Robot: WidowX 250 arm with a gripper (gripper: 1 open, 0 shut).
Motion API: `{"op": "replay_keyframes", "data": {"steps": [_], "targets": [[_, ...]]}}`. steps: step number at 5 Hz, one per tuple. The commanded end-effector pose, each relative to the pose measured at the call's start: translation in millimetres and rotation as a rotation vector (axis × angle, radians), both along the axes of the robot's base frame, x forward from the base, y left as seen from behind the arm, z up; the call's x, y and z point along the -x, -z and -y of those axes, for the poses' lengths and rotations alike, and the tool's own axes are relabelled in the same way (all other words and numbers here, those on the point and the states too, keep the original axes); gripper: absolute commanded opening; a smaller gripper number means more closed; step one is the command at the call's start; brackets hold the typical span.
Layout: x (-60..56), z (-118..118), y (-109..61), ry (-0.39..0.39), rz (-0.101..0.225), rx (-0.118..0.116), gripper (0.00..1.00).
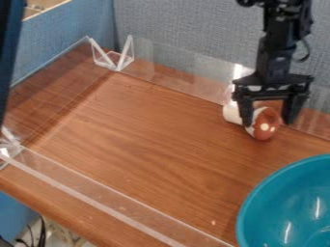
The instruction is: Remove the mushroom from inside the blue bowl and put it on the table
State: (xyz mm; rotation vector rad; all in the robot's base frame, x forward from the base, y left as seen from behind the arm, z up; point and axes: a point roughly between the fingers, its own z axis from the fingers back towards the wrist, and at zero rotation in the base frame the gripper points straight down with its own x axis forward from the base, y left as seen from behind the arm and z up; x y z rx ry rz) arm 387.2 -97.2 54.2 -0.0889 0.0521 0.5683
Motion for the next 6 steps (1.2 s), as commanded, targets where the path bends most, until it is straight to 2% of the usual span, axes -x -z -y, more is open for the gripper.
{"op": "replay_keyframes", "data": {"steps": [1, 3, 6], "targets": [[-17.6, -16.3, -14.8, -0.045, 0.074, 0.009, 0.00], [2.2, 0.7, -24.0, -0.041, 0.081, 0.015, 0.00], [22.5, -10.1, -44.8, -0.108, 0.107, 0.026, 0.00]]}}
